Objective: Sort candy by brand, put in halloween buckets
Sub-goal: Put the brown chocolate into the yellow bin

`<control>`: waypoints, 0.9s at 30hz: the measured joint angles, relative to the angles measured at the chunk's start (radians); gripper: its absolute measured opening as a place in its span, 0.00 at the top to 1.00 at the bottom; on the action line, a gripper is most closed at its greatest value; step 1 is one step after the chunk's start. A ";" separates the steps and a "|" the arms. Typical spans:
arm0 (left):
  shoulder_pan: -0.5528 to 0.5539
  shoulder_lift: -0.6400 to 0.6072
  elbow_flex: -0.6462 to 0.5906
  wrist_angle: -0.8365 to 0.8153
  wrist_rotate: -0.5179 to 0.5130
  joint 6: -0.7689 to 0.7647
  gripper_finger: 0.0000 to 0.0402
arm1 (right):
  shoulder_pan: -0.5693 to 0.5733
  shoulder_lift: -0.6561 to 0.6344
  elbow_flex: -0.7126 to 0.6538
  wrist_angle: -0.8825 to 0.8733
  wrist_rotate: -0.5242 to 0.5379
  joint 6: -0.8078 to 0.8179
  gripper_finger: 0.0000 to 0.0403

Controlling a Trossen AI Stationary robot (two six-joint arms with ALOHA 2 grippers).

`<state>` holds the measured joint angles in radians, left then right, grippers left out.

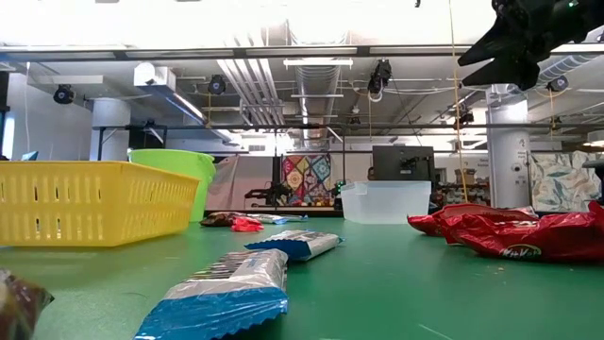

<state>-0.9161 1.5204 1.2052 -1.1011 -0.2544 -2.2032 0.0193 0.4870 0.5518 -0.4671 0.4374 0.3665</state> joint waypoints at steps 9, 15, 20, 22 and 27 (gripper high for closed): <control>0.137 -0.105 0.011 -0.105 -0.256 0.236 0.91 | 0.000 0.000 0.000 0.000 0.000 -0.001 0.32; 0.312 -0.099 -0.026 -0.042 -0.254 0.512 0.91 | 0.000 0.000 0.000 0.000 0.000 0.000 0.32; 0.402 -0.063 -0.064 -0.036 -0.189 0.614 0.91 | 0.000 0.001 0.000 0.000 0.000 0.000 0.32; 0.415 -0.043 -0.087 -0.039 -0.149 0.615 0.90 | 0.000 0.001 0.000 0.000 0.000 -0.001 0.32; 0.417 -0.023 -0.121 -0.022 -0.052 0.616 0.83 | 0.000 0.001 0.000 0.000 0.000 0.000 0.32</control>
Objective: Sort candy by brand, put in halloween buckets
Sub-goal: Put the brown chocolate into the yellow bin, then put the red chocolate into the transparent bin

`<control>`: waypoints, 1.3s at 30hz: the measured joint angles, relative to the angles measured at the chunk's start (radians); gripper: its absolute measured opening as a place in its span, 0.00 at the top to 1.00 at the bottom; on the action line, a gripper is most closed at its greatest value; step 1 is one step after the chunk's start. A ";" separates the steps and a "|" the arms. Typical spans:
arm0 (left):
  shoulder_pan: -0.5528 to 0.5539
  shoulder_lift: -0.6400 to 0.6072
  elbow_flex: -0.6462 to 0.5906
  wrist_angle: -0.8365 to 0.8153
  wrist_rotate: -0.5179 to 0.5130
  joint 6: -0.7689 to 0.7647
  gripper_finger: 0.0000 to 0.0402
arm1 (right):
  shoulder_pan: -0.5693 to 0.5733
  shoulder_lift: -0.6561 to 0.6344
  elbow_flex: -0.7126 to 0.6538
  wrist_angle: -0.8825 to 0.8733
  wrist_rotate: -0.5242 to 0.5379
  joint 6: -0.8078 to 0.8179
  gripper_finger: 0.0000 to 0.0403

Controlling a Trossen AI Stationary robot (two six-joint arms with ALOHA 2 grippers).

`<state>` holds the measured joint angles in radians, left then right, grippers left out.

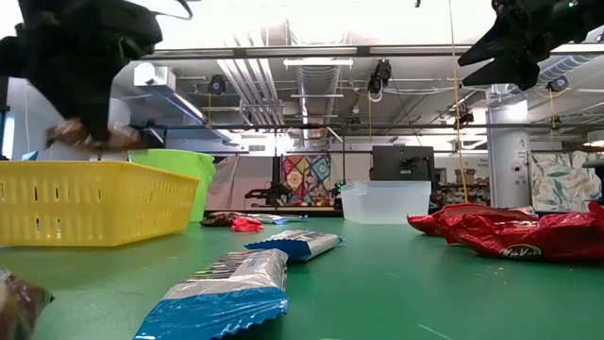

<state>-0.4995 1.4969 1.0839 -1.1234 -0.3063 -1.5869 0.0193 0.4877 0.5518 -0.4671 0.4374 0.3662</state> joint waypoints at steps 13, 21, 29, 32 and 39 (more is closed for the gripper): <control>0.022 -0.008 0.033 0.033 -0.001 0.257 0.68 | 0.000 0.000 0.000 0.016 0.035 0.033 0.32; 0.036 -0.010 0.191 0.217 -0.011 1.017 0.70 | 0.001 0.020 0.000 0.045 -0.057 0.306 0.32; 0.026 -0.060 0.050 0.755 -0.017 1.543 0.71 | 0.112 0.242 0.042 0.237 -0.239 0.462 0.37; 0.026 -0.115 -0.058 0.850 -0.017 1.544 0.71 | 0.163 0.367 0.112 0.160 -0.230 0.512 0.40; 0.024 -0.342 -0.364 1.178 -0.019 1.489 0.71 | 0.200 0.711 0.369 -0.154 -0.229 0.643 0.43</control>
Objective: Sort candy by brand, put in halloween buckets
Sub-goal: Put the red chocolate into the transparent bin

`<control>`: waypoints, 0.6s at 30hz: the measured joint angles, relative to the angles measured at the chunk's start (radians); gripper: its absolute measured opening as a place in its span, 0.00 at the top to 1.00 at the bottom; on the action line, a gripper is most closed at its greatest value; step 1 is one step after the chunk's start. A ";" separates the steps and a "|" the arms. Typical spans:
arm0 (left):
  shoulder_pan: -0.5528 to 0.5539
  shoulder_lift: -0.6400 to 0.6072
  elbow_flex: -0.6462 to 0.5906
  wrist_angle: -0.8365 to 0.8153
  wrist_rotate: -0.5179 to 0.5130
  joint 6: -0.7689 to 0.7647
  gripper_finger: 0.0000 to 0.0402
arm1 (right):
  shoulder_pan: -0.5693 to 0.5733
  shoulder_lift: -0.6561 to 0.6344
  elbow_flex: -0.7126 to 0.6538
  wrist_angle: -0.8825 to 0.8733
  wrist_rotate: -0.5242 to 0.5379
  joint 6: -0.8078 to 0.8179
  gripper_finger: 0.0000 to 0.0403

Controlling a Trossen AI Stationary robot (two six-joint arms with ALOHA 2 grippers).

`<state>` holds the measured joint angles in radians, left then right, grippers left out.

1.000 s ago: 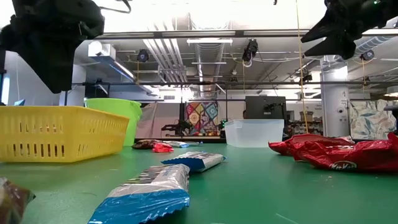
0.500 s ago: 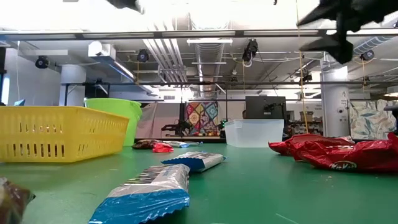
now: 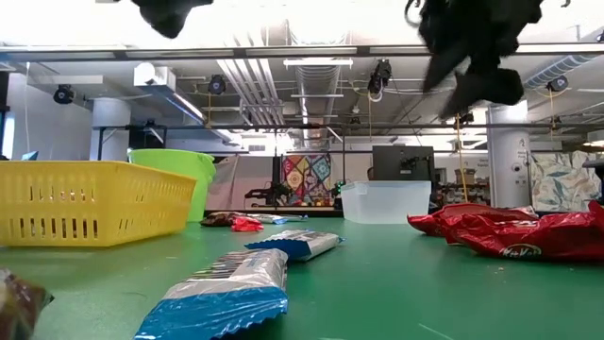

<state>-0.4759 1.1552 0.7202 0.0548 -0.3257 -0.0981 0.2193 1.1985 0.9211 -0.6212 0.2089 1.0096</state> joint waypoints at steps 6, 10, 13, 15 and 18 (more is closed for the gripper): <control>0.001 -0.165 -0.106 0.079 -0.207 0.031 0.71 | 0.006 0.255 0.225 -0.315 -0.072 0.049 0.43; 0.001 -0.236 -0.115 0.028 -0.404 0.065 0.71 | 0.008 0.385 0.315 -0.323 -0.114 0.002 0.42; 0.007 -0.273 -0.112 -0.006 -0.426 0.109 0.71 | 0.008 0.470 0.357 -0.325 -0.133 -0.033 0.40; 0.007 -0.292 -0.111 -0.014 -0.425 0.118 0.71 | 0.006 0.523 0.375 -0.326 -0.130 -0.041 0.40; 0.006 -0.311 -0.111 -0.012 -0.425 0.106 0.71 | -0.004 0.579 0.384 -0.323 -0.129 -0.044 0.40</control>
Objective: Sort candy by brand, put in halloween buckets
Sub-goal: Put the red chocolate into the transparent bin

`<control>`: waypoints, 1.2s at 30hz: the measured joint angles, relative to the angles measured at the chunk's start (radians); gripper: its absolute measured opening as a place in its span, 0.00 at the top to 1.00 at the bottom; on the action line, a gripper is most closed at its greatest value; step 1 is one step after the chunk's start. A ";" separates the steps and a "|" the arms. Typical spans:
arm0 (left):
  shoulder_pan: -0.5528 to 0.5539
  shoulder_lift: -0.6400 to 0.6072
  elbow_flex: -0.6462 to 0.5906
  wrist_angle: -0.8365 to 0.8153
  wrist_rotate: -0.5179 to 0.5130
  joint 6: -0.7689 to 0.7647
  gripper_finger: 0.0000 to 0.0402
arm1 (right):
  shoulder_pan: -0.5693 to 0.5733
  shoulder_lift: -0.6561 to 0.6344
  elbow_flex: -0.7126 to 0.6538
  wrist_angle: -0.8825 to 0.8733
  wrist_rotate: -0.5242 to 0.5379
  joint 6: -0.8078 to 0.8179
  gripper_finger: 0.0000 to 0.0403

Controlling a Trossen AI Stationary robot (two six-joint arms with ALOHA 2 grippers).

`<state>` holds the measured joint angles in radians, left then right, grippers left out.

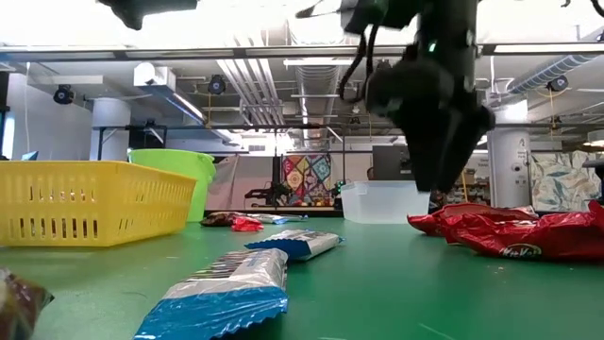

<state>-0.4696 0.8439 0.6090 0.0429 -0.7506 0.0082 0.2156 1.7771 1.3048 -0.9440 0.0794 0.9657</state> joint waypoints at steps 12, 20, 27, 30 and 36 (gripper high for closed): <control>-0.001 0.009 -0.007 -0.015 0.001 -0.021 0.71 | -0.012 0.099 -0.002 0.038 -0.005 0.003 0.58; -0.001 0.043 -0.007 -0.012 0.002 -0.054 0.71 | -0.011 0.093 -0.002 0.049 0.000 -0.013 0.90; 0.000 0.066 -0.007 -0.012 0.002 -0.070 0.71 | -0.013 0.064 0.000 0.059 -0.001 -0.041 0.94; 0.000 0.070 -0.007 -0.012 0.002 -0.070 0.71 | -0.025 0.008 0.016 0.063 0.016 -0.066 0.94; 0.000 0.071 -0.007 -0.013 0.002 -0.088 0.71 | -0.105 -0.144 0.031 0.059 0.131 -0.149 0.94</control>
<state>-0.4694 0.9150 0.6018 0.0298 -0.7490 -0.0802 0.1105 1.6329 1.3360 -0.8850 0.2102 0.8170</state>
